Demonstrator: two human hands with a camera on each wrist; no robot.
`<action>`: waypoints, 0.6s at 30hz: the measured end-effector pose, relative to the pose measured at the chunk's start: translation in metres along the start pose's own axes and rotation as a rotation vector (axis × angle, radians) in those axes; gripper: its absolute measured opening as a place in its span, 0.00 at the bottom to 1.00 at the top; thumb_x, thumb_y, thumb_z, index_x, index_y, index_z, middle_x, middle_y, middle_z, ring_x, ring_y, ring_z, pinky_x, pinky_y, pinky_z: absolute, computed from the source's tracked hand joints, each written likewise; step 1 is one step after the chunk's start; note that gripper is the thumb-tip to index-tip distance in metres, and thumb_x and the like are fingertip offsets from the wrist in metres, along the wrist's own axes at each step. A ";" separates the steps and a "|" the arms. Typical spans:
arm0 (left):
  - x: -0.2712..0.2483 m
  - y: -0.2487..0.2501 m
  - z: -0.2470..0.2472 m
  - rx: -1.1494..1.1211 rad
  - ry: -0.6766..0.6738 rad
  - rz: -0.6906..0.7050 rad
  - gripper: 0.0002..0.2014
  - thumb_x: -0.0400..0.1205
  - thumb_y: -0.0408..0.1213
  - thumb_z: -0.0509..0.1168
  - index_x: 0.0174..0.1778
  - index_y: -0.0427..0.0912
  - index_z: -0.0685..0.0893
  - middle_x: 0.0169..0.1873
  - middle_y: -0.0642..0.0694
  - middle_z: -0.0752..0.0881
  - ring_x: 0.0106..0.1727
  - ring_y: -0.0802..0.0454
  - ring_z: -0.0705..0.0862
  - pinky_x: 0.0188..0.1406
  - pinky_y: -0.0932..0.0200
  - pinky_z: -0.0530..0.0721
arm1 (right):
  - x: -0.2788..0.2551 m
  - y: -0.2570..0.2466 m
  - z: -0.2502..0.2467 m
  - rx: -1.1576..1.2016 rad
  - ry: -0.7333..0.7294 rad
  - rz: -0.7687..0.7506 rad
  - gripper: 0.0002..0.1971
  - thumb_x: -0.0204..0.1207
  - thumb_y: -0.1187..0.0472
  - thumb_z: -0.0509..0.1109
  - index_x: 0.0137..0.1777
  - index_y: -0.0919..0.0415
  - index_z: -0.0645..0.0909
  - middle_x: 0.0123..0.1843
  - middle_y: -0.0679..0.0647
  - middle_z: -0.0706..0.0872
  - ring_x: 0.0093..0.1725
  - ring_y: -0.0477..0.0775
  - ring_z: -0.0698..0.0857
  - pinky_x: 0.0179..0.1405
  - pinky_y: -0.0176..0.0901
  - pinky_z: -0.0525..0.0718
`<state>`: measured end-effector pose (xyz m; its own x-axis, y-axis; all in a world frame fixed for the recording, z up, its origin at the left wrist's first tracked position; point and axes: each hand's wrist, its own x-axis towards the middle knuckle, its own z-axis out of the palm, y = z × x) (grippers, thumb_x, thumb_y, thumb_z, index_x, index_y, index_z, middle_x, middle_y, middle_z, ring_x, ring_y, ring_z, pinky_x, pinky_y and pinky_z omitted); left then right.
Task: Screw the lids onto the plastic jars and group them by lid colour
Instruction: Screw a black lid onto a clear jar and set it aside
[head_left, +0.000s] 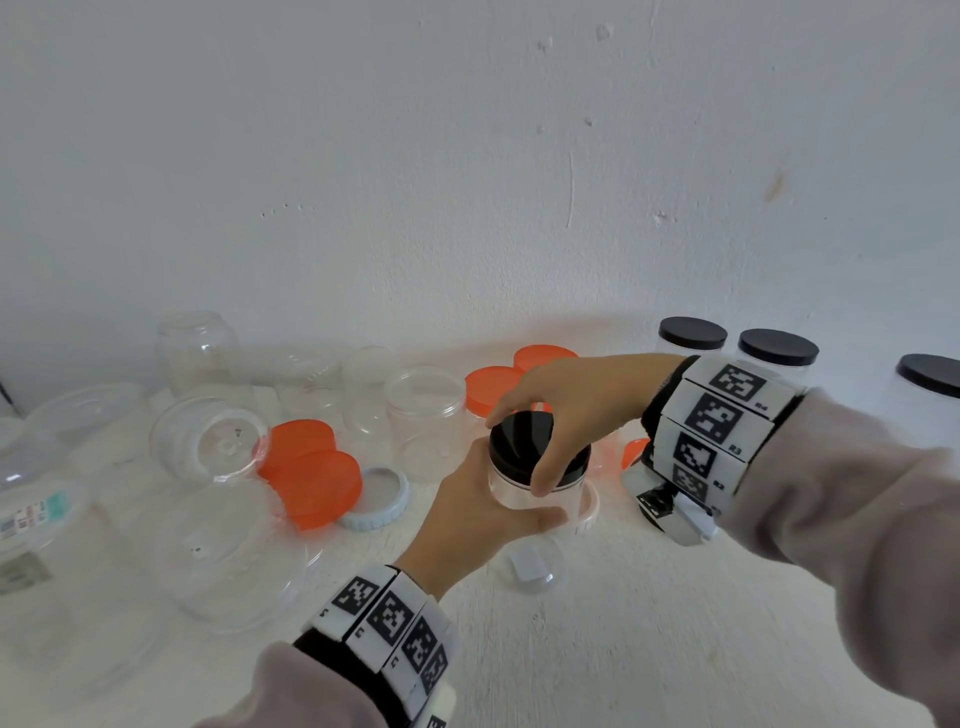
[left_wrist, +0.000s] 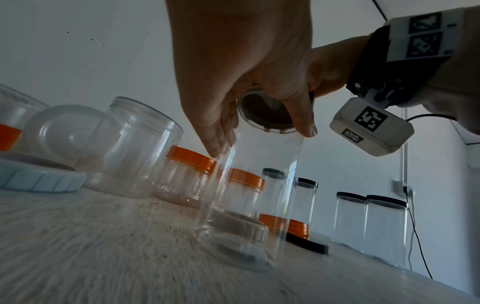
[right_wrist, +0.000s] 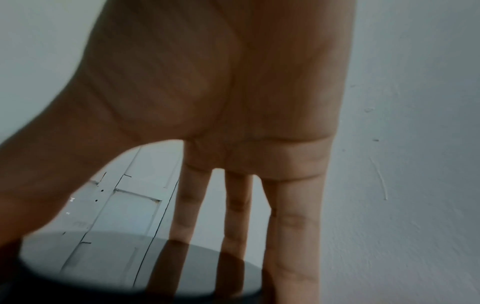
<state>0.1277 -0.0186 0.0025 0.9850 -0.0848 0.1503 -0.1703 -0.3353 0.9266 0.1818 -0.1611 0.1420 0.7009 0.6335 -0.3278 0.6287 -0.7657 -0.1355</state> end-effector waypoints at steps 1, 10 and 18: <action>0.000 0.000 0.000 -0.001 -0.005 -0.001 0.40 0.62 0.49 0.83 0.67 0.61 0.71 0.57 0.66 0.82 0.53 0.82 0.77 0.41 0.86 0.73 | 0.001 -0.001 0.001 -0.006 0.010 0.001 0.39 0.57 0.35 0.80 0.71 0.32 0.72 0.68 0.37 0.75 0.69 0.47 0.74 0.68 0.52 0.77; -0.002 0.003 0.000 -0.001 -0.016 0.001 0.40 0.63 0.49 0.83 0.68 0.63 0.69 0.58 0.66 0.81 0.56 0.78 0.77 0.42 0.78 0.76 | 0.006 0.001 0.014 0.006 0.109 0.122 0.34 0.51 0.20 0.70 0.54 0.37 0.74 0.51 0.44 0.82 0.45 0.50 0.87 0.44 0.49 0.89; -0.001 0.001 0.000 -0.011 -0.017 0.004 0.42 0.63 0.49 0.83 0.72 0.58 0.70 0.61 0.64 0.81 0.62 0.70 0.77 0.50 0.74 0.73 | -0.003 -0.002 -0.004 -0.069 -0.109 0.020 0.44 0.60 0.41 0.82 0.76 0.29 0.64 0.67 0.35 0.70 0.71 0.47 0.70 0.70 0.51 0.74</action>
<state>0.1266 -0.0187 0.0034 0.9837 -0.1022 0.1483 -0.1739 -0.3248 0.9297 0.1800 -0.1610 0.1464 0.6751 0.5997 -0.4297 0.6396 -0.7660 -0.0644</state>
